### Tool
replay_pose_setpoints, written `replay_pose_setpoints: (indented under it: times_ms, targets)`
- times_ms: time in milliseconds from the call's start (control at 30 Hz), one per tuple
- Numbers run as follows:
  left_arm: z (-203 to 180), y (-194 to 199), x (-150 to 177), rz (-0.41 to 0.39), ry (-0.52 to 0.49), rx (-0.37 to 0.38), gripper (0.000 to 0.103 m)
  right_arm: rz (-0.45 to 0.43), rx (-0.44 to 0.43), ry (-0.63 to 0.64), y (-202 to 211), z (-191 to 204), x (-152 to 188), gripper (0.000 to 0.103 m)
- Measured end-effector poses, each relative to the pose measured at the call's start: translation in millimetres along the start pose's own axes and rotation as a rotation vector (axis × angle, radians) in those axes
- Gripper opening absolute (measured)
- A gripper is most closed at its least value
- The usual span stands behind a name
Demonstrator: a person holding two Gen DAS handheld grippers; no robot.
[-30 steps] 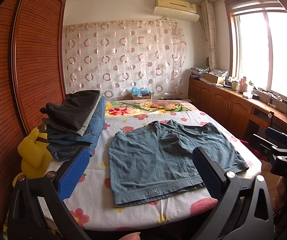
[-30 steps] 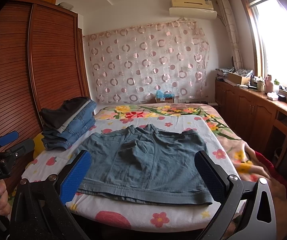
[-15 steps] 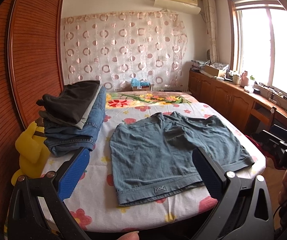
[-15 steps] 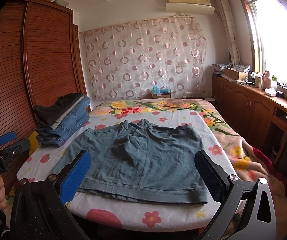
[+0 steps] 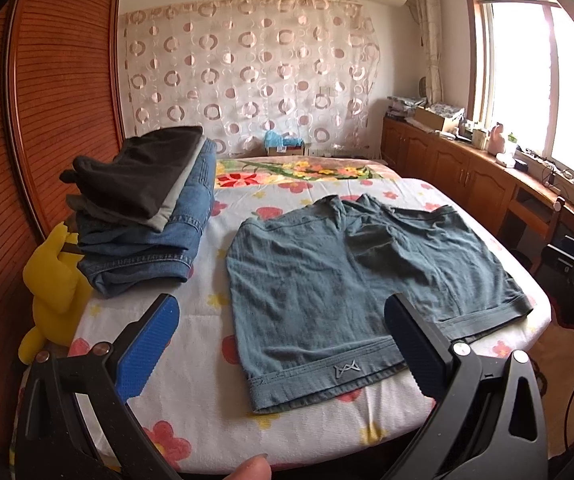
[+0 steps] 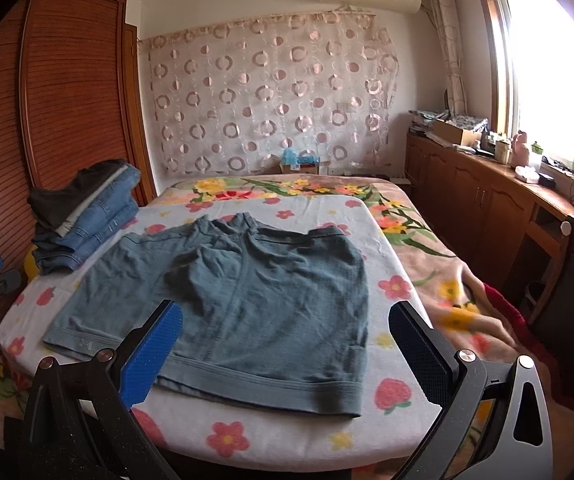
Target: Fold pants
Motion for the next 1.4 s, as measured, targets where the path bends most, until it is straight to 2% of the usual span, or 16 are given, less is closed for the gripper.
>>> replay_pose_setpoints:
  times_ms: [233, 433, 633, 800, 933, 1033, 1100, 1267, 1400]
  targets:
    - [-1.1, -20.3, 9.5, 0.046, -0.006, 0.013, 0.103, 0.030, -0.007, 0.026, -5.1, 0.7, -3.0, 0.102]
    - [-4.5, -39.5, 20.3, 0.101, -0.014, 0.028, 0.103, 0.100, -0.016, 0.030, -18.9, -7.2, -0.5, 0.097]
    - [-3.6, -58.4, 34.1, 0.157, -0.030, 0.042, 0.103, 0.179, -0.045, 0.012, -28.4, -22.4, -0.8, 0.084]
    - [-4.2, -67.9, 40.0, 0.182, -0.051, 0.031, 0.103, 0.197, -0.058, -0.008, -30.1, -43.5, -16.7, 0.074]
    - [-4.3, -73.1, 35.1, 0.181, -0.051, 0.045, 0.103, 0.209, -0.044, 0.011, -41.2, -58.2, -33.5, 0.071]
    - [-4.3, -77.3, 32.0, 0.184, -0.047, 0.052, 0.103, 0.224, -0.043, 0.011, -55.0, -67.7, -44.4, 0.061]
    - [-4.6, -80.2, 32.8, 0.189, -0.050, 0.050, 0.103, 0.240, -0.044, -0.017, -67.9, -77.8, -49.7, 0.049]
    - [-4.6, -87.6, 38.3, 0.215, -0.054, 0.051, 0.103, 0.277, -0.014, -0.087, -102.1, -100.8, -65.1, 0.045]
    - [-2.6, -89.2, 44.1, 0.229, -0.044, 0.059, 0.103, 0.310, -0.022, -0.095, -113.2, -94.0, -68.5, 0.045]
Point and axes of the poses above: each gripper's, at about its wrist camera, not at the fingertips, and y roughly against the way its jaws point, z to its left, x to its underside, the point moved 4 cm from there along -y, roughly the way its jaws point, and after that the axes turned 11 degrees about -x, right-handed, at the moved point
